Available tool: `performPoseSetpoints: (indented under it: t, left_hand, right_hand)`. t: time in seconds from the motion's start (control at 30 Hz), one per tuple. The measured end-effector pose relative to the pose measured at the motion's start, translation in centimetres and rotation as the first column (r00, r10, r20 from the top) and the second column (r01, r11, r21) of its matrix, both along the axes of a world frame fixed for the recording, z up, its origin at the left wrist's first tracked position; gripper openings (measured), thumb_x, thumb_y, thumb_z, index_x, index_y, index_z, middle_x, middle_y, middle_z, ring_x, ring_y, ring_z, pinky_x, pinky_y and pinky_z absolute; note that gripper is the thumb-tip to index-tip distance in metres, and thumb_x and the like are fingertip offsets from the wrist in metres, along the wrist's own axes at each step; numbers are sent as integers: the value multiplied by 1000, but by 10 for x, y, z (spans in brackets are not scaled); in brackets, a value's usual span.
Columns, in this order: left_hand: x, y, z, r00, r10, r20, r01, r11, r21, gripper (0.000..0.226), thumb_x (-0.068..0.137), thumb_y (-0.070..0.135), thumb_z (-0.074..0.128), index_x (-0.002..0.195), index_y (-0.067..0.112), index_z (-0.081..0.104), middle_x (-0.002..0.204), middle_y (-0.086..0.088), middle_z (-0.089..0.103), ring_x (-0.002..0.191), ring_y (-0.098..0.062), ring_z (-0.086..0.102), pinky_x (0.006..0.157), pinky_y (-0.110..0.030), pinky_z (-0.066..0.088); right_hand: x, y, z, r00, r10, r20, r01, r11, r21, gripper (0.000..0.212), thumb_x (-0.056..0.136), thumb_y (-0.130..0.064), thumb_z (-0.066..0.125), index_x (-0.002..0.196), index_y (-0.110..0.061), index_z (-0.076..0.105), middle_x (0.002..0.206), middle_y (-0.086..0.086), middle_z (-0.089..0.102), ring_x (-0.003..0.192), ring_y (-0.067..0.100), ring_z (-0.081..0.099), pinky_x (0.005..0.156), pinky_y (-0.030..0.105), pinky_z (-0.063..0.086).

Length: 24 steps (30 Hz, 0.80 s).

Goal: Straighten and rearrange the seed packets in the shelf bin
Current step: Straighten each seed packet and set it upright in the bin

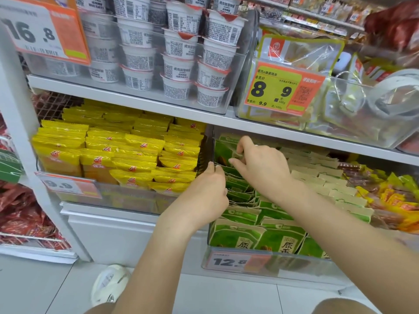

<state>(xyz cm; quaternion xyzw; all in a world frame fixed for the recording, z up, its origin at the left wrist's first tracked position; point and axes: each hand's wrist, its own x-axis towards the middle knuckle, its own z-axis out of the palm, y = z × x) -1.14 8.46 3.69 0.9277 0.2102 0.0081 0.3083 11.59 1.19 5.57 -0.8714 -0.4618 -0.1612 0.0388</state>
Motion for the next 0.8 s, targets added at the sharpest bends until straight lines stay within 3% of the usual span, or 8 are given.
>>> performPoseSetpoints:
  t: [0.1, 0.23, 0.4, 0.53, 0.6, 0.7, 0.8]
  left_hand:
    - [0, 0, 0, 1000, 1, 2, -1, 1000, -8, 62, 104, 13, 42, 156, 5, 8, 164, -15, 0, 150, -26, 16, 115, -28, 20]
    - [-1, 0, 0, 1000, 0, 0, 0, 1000, -12, 62, 104, 13, 42, 156, 5, 8, 164, -15, 0, 150, -26, 17, 115, -27, 21]
    - [-1, 1, 0, 1000, -3, 0, 3, 1000, -20, 61, 105, 16, 41, 156, 7, 8, 165, -12, -2, 151, -25, 14, 117, -29, 19]
    - [-2, 2, 0, 1000, -10, 1, 10, 1000, -29, 61, 106, 18, 41, 156, 8, 9, 165, -10, -3, 151, -25, 12, 117, -30, 17]
    - [-2, 3, 0, 1000, -10, -1, 10, 1000, -25, 61, 105, 18, 41, 156, 7, 9, 165, -11, -2, 151, -25, 12, 117, -29, 18]
    - [-1, 3, 0, 1000, -13, -5, 13, 1000, -25, 61, 105, 18, 41, 156, 7, 9, 165, -11, -2, 151, -25, 11, 117, -29, 17]
    - [-2, 2, 1, 1000, -15, -7, 14, 1000, -18, 62, 105, 19, 41, 157, 7, 9, 165, -11, -1, 151, -25, 12, 117, -29, 17]
  right_hand:
    - [4, 4, -2, 997, -78, -15, 78, 997, 13, 36, 97, -44, 48, 117, -14, 46, 88, 1, 67, 79, 25, 65, 58, 31, 42]
    - [9, 16, 1, 957, -159, -241, 177, 982, 57, 32, 97, -40, 51, 105, -11, 59, 86, 4, 65, 83, 29, 64, 68, 36, 51]
    - [10, 6, -2, 899, -79, -431, 192, 955, 225, 28, 101, -32, 45, 108, -12, 63, 91, 5, 71, 84, 26, 64, 73, 33, 48]
    - [3, -13, 5, 892, 36, -451, 130, 935, 332, 19, 101, -32, 45, 98, -18, 58, 80, -1, 68, 73, 15, 62, 68, 32, 45]
    - [6, -11, 7, 863, 23, -505, 149, 943, 297, 23, 100, -32, 47, 112, -16, 58, 92, 2, 72, 80, 18, 66, 79, 38, 53]
    - [8, -6, 12, 760, -75, -646, 232, 959, 161, 53, 97, -33, 53, 142, -8, 39, 108, 5, 71, 92, 19, 67, 92, 43, 52]
    - [3, -12, 19, 787, -60, -614, 162, 980, 112, 49, 96, -31, 56, 141, -14, 45, 108, -1, 70, 104, 16, 63, 97, 31, 46]
